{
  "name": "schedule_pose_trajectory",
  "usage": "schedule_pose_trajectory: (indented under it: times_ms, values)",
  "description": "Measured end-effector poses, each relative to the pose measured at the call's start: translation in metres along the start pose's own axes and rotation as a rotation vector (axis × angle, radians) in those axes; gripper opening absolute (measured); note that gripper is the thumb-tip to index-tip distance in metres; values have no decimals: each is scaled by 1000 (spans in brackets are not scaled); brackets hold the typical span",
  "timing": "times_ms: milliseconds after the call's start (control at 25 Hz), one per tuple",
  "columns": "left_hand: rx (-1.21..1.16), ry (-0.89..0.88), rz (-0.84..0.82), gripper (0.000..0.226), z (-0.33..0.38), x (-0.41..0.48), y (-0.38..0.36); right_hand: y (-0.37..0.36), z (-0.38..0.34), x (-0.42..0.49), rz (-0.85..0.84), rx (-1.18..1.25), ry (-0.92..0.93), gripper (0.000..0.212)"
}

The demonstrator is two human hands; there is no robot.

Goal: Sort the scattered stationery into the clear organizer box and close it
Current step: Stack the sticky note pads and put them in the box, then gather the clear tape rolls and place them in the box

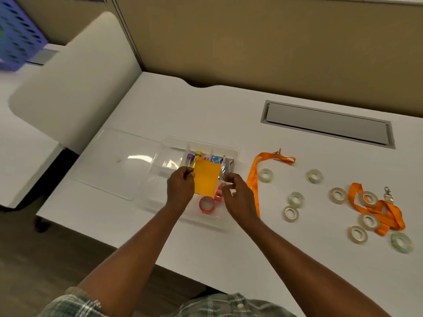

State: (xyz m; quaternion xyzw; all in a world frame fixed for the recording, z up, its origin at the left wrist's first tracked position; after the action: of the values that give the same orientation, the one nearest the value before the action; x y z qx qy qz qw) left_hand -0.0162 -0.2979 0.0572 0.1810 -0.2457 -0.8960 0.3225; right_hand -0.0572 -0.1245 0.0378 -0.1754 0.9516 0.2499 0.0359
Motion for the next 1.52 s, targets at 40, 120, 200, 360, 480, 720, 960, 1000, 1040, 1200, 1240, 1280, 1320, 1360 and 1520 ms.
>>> schedule_pose_trajectory:
  times_ms: [40, 120, 200, 360, 480, 720, 960, 1000, 1040, 1200, 1240, 1280, 1320, 1360, 1520]
  values:
    - [54, 11, 30, 21, -10, 8, 12, -12, -3, 1, -29, -93, 55, 41]
    - [144, 24, 58, 20, -29, 16, 29, -32, -1, 0, -86, -333, 155, 58]
    - [215, 34, 51, 21, -42, 18, 34, -46, 6, -4, -139, -530, 207, 68]
    - [286, 41, 7, 24, -54, 18, 25, -59, 18, -10, -180, -644, 207, 73]
    - [310, 40, -34, 24, -55, 20, 17, -60, 20, -10, -182, -664, 190, 74]
    - [509, -143, -57, 23, -44, 12, 5, -42, 15, -12, -148, -606, 267, 70]
    - [537, -348, -88, 32, -11, -8, -37, 33, 49, -16, 14, -675, 148, 59]
    - [518, -383, -109, 34, -4, -15, -48, 46, 59, -18, 27, -711, 116, 57]
    - [512, -427, -135, 35, 4, -23, -62, 60, 70, -22, 38, -751, 85, 55]
    - [562, -577, -265, 37, 26, -56, -112, 104, 110, -38, 37, -896, -5, 47]
    - [585, -600, -311, 36, 30, -66, -125, 113, 119, -43, 18, -932, 2, 46]
    - [609, -615, -361, 36, 31, -75, -136, 120, 128, -47, -7, -971, 17, 45]
    - [632, -624, -408, 36, 32, -84, -148, 126, 136, -52, -33, -1004, 33, 43]
    - [650, -631, -448, 35, 31, -94, -158, 131, 144, -57, -51, -1023, 44, 41]
    - [659, -640, -536, 38, 32, -124, -192, 150, 166, -74, -54, -957, 19, 27]
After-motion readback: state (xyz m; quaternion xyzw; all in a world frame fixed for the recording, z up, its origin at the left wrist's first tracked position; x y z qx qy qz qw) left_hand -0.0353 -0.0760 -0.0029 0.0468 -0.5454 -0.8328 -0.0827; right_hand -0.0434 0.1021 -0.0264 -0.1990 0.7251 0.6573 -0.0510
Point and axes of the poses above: each hand's wrist, its own x-axis towards the middle knuckle, its own y-axis out of the back of the hand, z = x × y, the point moved 2 cm from there along x, towards the middle knuckle, and after that the axes turned 3 degrees about -x, right-handed, at the moved point
